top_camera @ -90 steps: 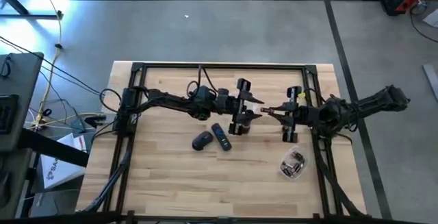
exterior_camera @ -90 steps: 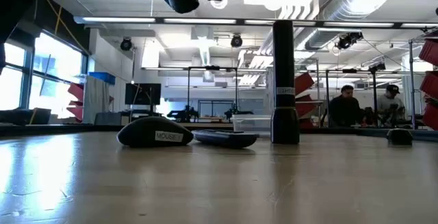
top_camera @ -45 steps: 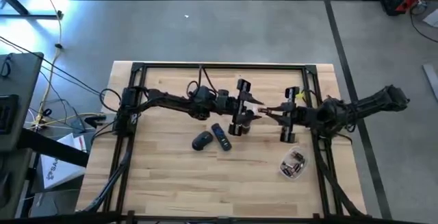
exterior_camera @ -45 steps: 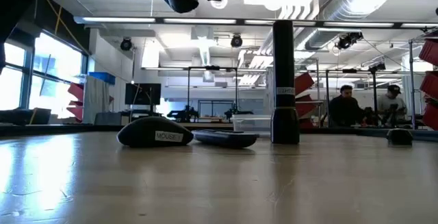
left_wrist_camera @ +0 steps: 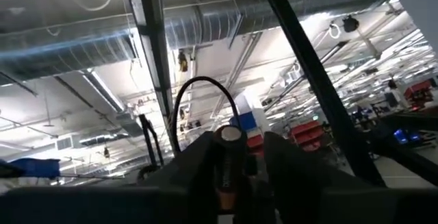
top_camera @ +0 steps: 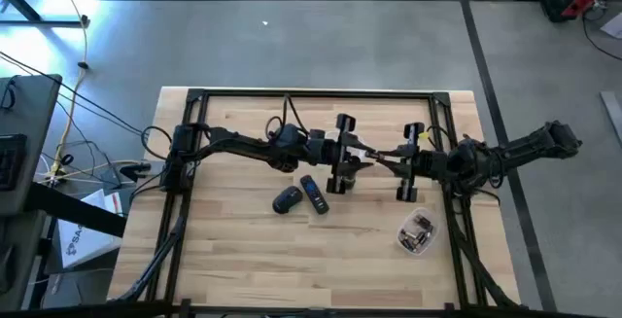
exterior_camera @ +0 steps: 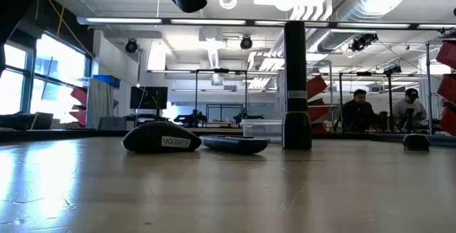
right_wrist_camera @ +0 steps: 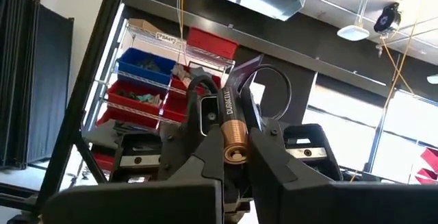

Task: Insert battery
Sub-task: Insert the black battery into the flashlight

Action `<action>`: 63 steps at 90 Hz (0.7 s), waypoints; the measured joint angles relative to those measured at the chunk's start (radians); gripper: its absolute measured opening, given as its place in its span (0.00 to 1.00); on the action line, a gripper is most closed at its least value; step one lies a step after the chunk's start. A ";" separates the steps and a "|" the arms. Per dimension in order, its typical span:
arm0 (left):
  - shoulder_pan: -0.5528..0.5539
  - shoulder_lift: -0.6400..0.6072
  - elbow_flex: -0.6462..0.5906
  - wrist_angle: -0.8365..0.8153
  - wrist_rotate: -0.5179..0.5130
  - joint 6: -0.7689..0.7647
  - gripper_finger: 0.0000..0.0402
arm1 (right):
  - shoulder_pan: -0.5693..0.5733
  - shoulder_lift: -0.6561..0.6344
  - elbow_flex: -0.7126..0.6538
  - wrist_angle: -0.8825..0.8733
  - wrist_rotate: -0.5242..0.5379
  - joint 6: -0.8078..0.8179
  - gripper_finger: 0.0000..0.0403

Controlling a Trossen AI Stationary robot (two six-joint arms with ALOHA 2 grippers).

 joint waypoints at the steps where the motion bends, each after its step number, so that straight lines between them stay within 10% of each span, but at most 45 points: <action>1: 0.000 0.000 0.000 0.000 0.000 0.000 0.22 | 0.000 0.000 0.000 0.000 0.000 0.000 0.02; 24: 0.001 0.000 0.000 0.002 0.004 -0.004 0.05 | 0.000 0.000 0.000 -0.001 -0.007 0.003 0.03; 63: 0.054 -0.022 0.000 -0.109 -0.005 -0.151 0.05 | 0.000 -0.059 0.000 -0.180 0.110 0.081 0.27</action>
